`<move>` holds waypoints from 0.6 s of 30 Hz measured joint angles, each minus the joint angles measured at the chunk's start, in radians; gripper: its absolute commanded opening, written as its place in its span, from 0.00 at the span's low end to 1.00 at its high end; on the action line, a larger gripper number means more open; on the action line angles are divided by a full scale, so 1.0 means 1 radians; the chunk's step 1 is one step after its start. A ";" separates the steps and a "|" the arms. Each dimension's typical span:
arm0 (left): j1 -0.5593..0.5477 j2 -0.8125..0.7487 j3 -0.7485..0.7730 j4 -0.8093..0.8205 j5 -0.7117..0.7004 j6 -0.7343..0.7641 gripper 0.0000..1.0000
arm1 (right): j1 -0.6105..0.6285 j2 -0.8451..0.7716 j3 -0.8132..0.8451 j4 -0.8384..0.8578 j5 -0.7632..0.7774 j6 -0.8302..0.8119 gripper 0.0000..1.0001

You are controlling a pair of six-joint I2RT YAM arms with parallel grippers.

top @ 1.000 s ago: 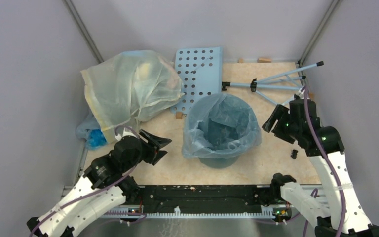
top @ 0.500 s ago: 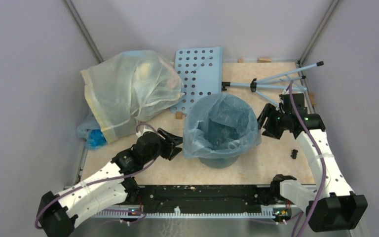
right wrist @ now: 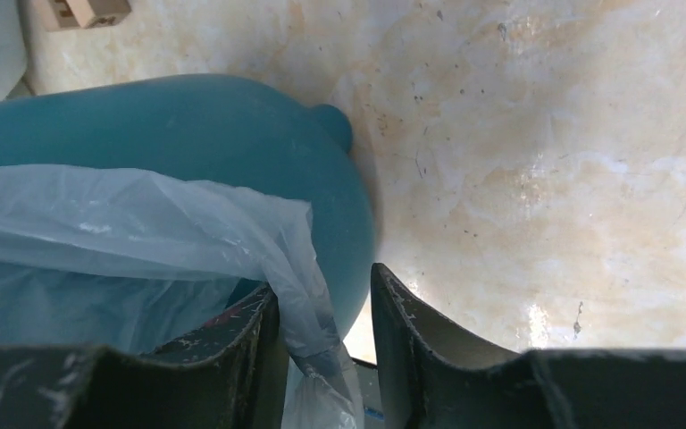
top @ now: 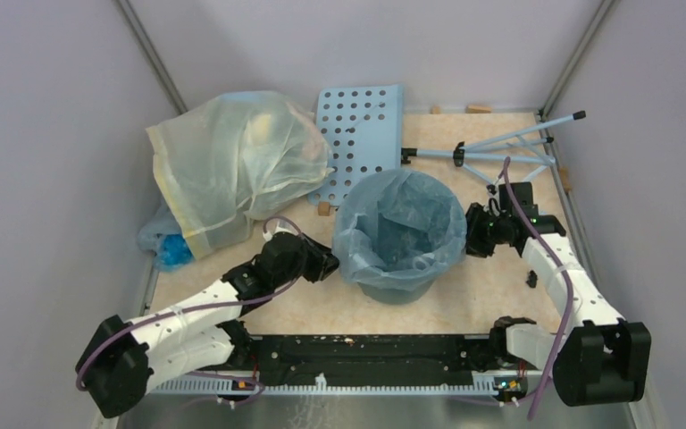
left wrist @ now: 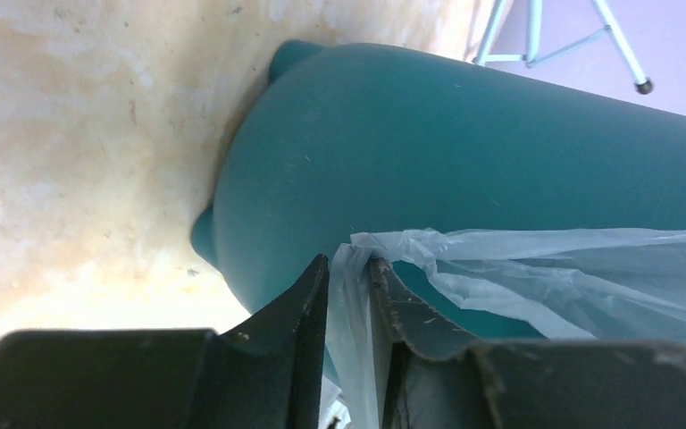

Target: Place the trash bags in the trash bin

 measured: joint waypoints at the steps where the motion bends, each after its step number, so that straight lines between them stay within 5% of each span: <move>1: 0.002 0.024 0.000 0.014 0.000 0.009 0.26 | 0.000 0.006 -0.018 0.019 -0.006 0.004 0.36; 7: 0.026 0.187 0.035 0.031 0.034 0.087 0.22 | 0.000 0.016 -0.108 0.090 -0.027 0.018 0.41; 12: 0.047 0.220 0.068 0.017 0.053 0.127 0.22 | 0.000 0.028 -0.116 0.089 0.001 0.022 0.67; 18: 0.055 0.166 0.073 -0.049 0.043 0.147 0.22 | 0.000 -0.025 0.038 -0.048 0.190 -0.011 0.69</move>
